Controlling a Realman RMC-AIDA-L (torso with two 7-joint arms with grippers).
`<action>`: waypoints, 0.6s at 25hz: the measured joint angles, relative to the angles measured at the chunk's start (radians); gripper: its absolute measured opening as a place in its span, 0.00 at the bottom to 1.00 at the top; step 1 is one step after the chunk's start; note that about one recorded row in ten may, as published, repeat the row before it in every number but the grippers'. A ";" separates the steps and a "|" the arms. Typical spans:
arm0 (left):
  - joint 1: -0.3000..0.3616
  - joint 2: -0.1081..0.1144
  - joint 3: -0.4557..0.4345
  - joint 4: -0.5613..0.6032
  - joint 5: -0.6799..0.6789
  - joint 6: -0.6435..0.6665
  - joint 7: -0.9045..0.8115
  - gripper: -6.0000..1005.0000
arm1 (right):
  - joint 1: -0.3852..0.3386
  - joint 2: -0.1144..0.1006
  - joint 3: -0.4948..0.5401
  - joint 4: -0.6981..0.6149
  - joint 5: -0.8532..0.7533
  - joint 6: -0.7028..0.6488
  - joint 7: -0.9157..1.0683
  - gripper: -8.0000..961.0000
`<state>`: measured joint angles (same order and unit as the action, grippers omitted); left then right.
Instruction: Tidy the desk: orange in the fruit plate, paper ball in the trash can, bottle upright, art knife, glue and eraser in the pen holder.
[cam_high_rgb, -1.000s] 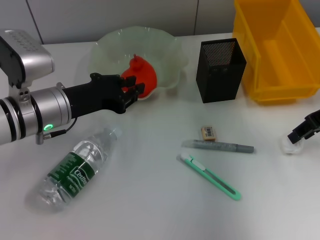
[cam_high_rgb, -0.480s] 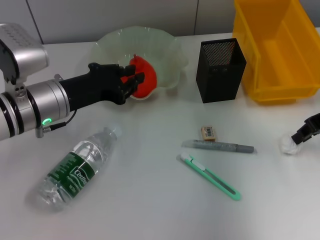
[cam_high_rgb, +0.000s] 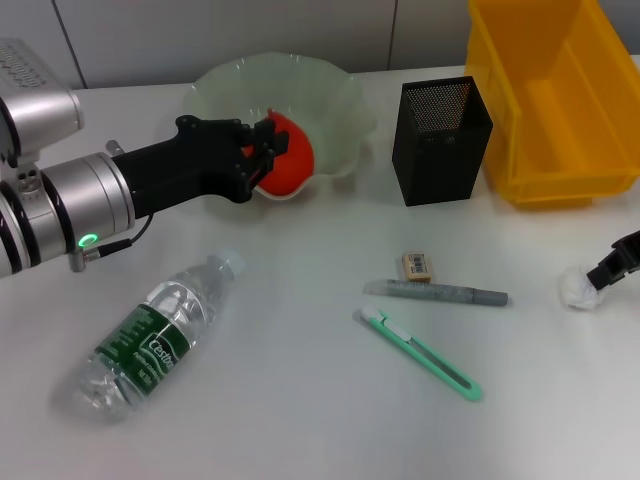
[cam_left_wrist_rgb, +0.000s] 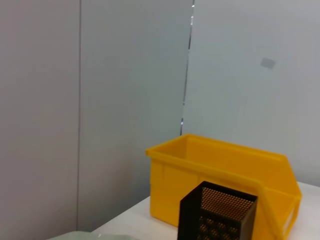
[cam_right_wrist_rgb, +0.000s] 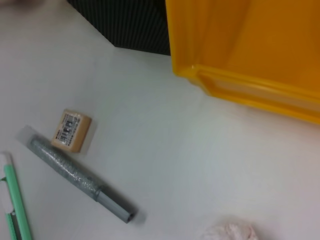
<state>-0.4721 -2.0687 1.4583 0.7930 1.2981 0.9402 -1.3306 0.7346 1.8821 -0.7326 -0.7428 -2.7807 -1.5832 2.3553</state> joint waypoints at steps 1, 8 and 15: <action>0.001 0.003 -0.001 0.003 0.000 0.032 0.000 0.26 | -0.001 0.000 0.000 -0.002 0.000 0.000 0.000 0.11; 0.004 0.006 -0.043 0.002 0.006 0.100 0.014 0.09 | -0.015 0.016 0.001 -0.059 0.001 -0.004 -0.001 0.11; 0.010 0.003 -0.067 0.000 0.004 0.112 0.021 0.05 | -0.021 0.027 -0.001 -0.096 0.013 -0.012 -0.001 0.11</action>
<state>-0.4616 -2.0653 1.3911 0.7927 1.3025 1.0523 -1.3100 0.7132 1.9096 -0.7338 -0.8384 -2.7681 -1.5951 2.3545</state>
